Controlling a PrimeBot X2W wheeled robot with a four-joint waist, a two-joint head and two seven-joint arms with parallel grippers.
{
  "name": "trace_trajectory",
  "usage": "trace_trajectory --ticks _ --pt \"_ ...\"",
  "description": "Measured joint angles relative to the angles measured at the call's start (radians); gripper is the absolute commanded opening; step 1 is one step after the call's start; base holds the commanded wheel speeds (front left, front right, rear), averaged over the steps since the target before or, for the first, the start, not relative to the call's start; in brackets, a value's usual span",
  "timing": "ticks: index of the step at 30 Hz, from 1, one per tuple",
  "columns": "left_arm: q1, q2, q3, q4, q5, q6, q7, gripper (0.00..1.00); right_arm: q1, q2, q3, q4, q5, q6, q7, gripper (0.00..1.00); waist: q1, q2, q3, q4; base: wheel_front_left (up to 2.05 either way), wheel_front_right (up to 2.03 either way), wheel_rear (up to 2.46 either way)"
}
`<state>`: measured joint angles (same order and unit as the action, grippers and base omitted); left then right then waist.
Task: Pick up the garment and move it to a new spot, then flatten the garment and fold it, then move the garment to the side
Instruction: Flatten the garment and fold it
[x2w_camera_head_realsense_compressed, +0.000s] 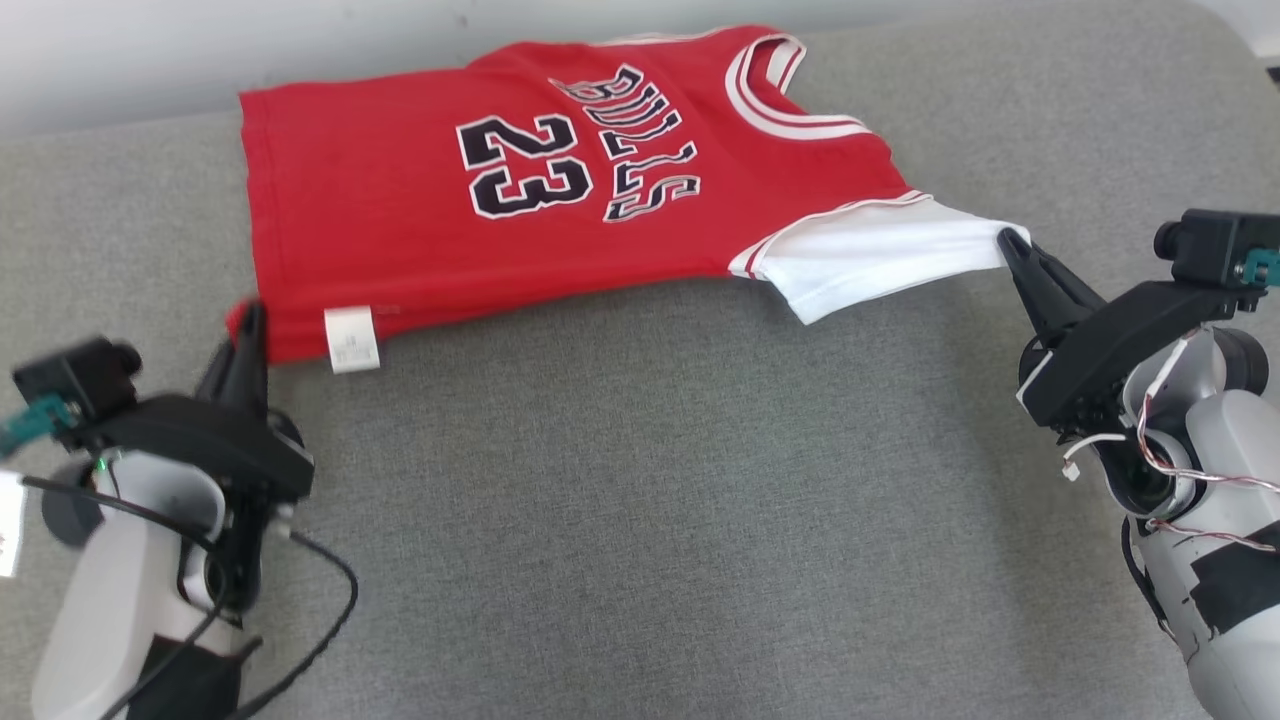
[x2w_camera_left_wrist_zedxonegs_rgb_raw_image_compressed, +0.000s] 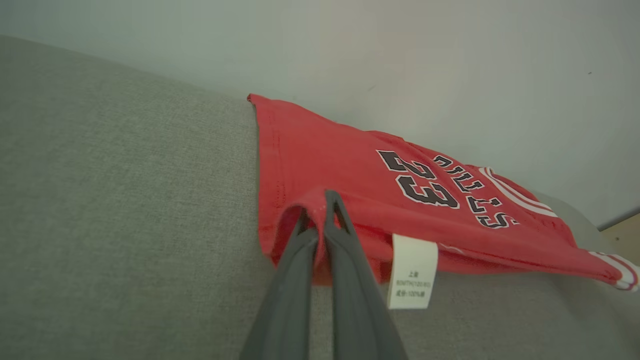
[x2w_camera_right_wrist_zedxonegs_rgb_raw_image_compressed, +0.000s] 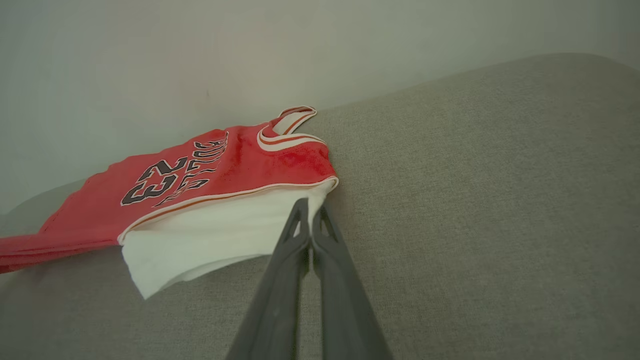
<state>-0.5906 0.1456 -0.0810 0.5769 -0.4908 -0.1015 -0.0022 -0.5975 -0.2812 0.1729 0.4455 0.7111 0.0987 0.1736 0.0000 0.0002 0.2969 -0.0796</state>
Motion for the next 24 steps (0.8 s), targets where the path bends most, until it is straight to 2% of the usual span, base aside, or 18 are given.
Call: trace_trajectory --ticks 4,8,12,19,23,24 --pt "0.021 0.003 0.0 0.097 0.009 -0.005 -0.027 0.0 0.042 0.0 0.002 -0.009 -0.007 0.007 -0.026 0.0 0.0 0.0 -0.036 -0.003 0.0 0.0 0.0" --pt "0.064 0.02 0.007 0.145 0.011 -0.01 -0.056 0.0 0.189 -0.005 0.019 -0.081 -0.009 0.013 -0.028 0.0 -0.0002 -0.0002 -0.084 -0.005 0.0 0.0 0.0" --pt "0.176 0.052 0.015 0.18 0.016 -0.013 -0.081 0.0 0.351 -0.005 0.054 -0.143 -0.009 0.016 -0.023 0.0 -0.0002 -0.0002 -0.138 -0.011 0.0 0.0 0.0" --pt "0.356 0.046 -0.001 0.191 0.018 -0.015 -0.136 0.02 0.561 -0.008 0.034 -0.235 0.009 0.003 -0.029 0.0 -0.0003 -0.0003 -0.235 -0.029 0.0 0.0 0.0" --pt "0.414 0.035 -0.035 0.182 0.037 -0.022 -0.158 0.15 0.691 -0.02 0.002 -0.29 0.021 -0.031 -0.038 0.0 -0.0004 -0.0003 -0.284 -0.034 0.0 0.0 0.0" --pt "0.421 0.033 -0.039 0.179 0.04 -0.022 -0.16 0.3 0.716 -0.02 -0.006 -0.301 0.025 -0.04 -0.042 0.0 -0.0004 -0.0003 -0.294 -0.034 0.0 0.0 0.0"
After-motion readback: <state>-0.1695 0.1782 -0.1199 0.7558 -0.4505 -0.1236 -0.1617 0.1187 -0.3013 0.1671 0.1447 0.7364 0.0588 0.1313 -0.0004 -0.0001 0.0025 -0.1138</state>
